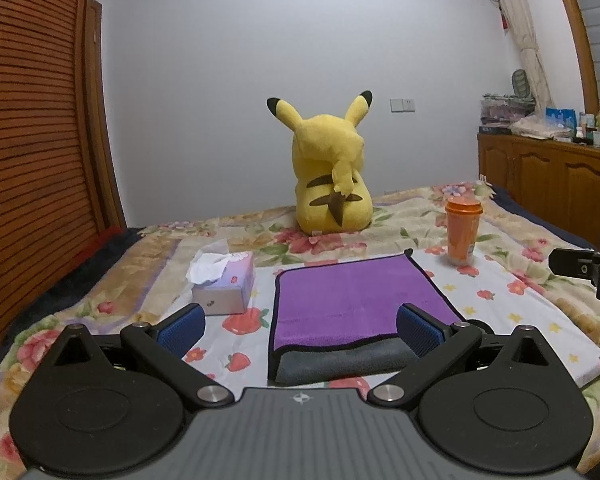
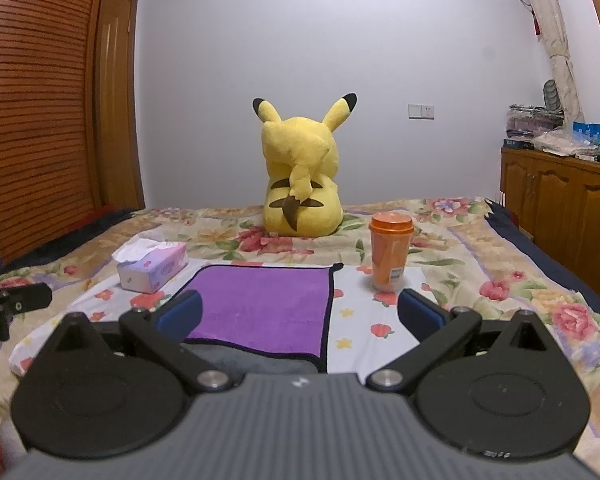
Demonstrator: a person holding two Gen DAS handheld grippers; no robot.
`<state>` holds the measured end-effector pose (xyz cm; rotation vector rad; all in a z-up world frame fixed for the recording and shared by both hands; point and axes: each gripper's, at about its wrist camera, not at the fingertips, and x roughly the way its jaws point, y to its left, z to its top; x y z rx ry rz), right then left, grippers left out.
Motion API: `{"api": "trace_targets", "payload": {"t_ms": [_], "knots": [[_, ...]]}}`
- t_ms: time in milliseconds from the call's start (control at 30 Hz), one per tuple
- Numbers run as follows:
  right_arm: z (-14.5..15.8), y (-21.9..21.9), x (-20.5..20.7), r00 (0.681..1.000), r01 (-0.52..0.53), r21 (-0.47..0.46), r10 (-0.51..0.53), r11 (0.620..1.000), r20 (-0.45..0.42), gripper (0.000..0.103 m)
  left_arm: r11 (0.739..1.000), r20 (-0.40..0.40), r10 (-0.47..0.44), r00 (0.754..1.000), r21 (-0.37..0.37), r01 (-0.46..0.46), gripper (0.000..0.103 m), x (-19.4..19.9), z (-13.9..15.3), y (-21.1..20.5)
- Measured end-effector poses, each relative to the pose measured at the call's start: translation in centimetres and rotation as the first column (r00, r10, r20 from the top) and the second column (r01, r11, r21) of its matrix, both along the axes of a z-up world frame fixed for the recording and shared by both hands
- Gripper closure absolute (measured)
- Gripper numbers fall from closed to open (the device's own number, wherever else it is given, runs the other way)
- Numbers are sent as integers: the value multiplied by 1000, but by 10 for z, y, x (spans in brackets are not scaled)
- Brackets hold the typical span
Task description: Fold towel
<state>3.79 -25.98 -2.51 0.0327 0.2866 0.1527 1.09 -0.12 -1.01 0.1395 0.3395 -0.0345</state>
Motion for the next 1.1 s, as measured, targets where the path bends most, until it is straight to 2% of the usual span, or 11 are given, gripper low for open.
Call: {"api": "trace_targets", "payload": {"t_ms": [867, 1100], "knots": [[-7, 17, 40, 996, -33, -46, 29, 998, -83, 0, 1000, -92, -12, 996, 13, 14, 0, 51, -20, -4], [-14, 20, 55, 990, -36, -57, 28, 998, -135, 0, 1000, -129, -24, 991, 7, 25, 0, 66, -25, -3]]}}
